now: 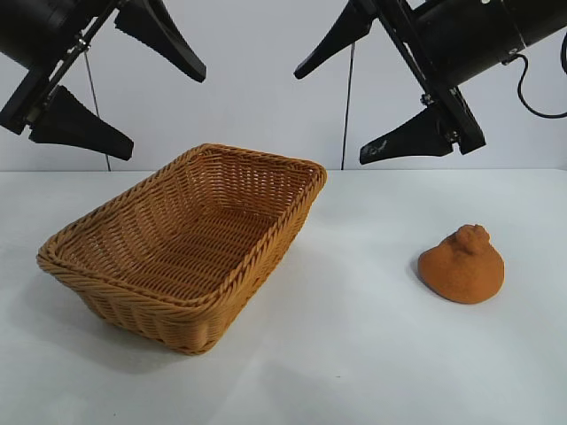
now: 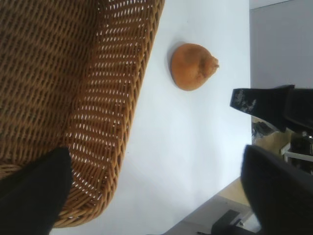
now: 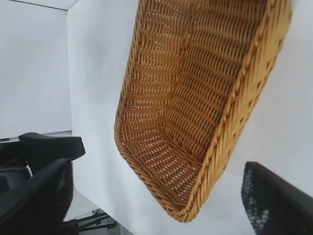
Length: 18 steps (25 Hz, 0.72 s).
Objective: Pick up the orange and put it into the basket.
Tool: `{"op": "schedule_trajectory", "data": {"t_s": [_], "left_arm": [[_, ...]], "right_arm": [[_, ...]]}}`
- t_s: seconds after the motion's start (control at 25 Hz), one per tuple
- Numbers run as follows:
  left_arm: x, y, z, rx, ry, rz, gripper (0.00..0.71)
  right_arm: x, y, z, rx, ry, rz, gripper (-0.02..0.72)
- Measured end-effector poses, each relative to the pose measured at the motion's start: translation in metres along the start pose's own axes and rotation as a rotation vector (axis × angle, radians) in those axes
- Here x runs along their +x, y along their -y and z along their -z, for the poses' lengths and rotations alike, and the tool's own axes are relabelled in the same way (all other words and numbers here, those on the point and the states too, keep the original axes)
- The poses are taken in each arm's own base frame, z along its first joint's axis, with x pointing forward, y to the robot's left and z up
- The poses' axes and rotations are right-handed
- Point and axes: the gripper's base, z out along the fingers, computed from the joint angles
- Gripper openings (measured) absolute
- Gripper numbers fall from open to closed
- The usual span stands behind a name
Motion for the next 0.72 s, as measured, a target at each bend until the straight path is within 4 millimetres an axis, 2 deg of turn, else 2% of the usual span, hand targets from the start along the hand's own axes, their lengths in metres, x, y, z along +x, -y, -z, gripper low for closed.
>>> {"op": "schedule_trajectory", "data": {"t_s": [0.72], "left_arm": [[0.0, 0.0, 0.0, 0.0, 0.0, 0.0, 0.665]], "right_arm": [[0.0, -0.0001, 0.0, -0.001, 0.0, -0.012, 0.641]]}}
